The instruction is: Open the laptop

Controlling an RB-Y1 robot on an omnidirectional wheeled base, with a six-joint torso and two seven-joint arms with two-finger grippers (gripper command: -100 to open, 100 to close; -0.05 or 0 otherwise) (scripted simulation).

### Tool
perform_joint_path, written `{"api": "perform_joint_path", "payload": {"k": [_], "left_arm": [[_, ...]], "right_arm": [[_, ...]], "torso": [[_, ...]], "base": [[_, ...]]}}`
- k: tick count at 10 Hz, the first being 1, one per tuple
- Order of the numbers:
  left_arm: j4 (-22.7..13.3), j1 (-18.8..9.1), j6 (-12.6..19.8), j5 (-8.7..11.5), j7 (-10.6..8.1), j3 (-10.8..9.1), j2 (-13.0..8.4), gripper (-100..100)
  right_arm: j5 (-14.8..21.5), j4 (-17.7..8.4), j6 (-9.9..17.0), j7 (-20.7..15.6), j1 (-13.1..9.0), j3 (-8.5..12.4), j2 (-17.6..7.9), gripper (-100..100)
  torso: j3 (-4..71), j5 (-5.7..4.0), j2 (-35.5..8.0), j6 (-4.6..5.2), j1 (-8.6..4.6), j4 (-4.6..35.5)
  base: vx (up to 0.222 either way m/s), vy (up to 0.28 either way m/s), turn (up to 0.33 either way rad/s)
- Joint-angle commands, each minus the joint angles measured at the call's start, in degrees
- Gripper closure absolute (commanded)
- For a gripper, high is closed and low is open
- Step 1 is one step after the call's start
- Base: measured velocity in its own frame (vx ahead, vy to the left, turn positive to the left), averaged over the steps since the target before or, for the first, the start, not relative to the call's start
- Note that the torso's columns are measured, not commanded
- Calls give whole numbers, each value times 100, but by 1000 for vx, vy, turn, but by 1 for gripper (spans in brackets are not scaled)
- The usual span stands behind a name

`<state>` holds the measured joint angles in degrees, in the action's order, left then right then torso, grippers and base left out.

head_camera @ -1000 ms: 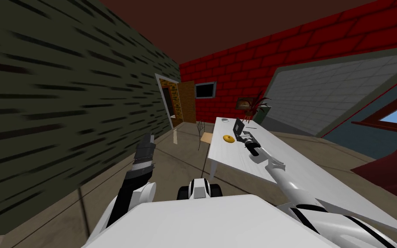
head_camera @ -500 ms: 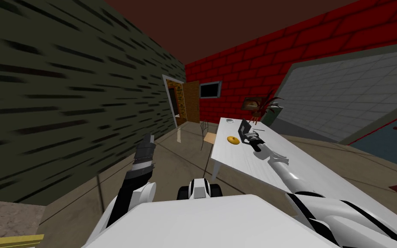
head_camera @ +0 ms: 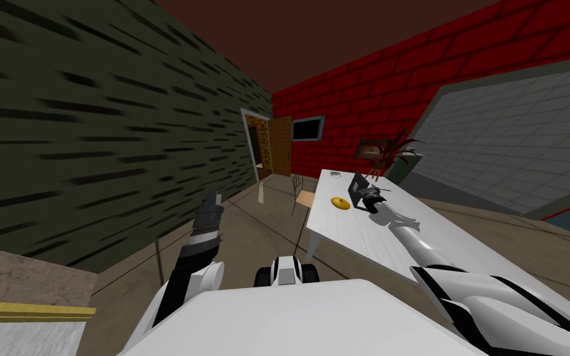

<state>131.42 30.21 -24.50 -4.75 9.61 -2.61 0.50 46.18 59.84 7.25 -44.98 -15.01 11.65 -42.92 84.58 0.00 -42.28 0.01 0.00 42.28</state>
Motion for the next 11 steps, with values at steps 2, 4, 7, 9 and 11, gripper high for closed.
{"api": "perform_joint_path", "payload": {"k": [2,4,7,9,11], "left_arm": [[0,0,0,0,0,0,0,0],[0,0,0,0,0,0,0,0],[0,0,0,0,0,-1,-1,0],[0,0,0,0,0,-2,-1,0],[0,0,0,0,0,-1,-1,0]], "right_arm": [[154,-221,29,-124,-100,66,-181,-100],[149,-212,54,-130,-98,58,-186,100],[-226,-257,-132,276,-220,247,38,100],[-451,-283,-246,520,-292,356,179,100],[-511,-297,-307,577,-333,395,220,100]], "torso": [[-2,-1,-3,2,-1,0],[0,-1,0,0,-1,0],[-3,-9,-7,13,-35,-4],[-5,-12,-9,24,-32,-3],[2,-11,4,20,-21,-7]], "base": [[-3,1,24],[0,-1,-5],[-51,-102,-49],[-61,-135,-65],[-33,-89,-42]]}}
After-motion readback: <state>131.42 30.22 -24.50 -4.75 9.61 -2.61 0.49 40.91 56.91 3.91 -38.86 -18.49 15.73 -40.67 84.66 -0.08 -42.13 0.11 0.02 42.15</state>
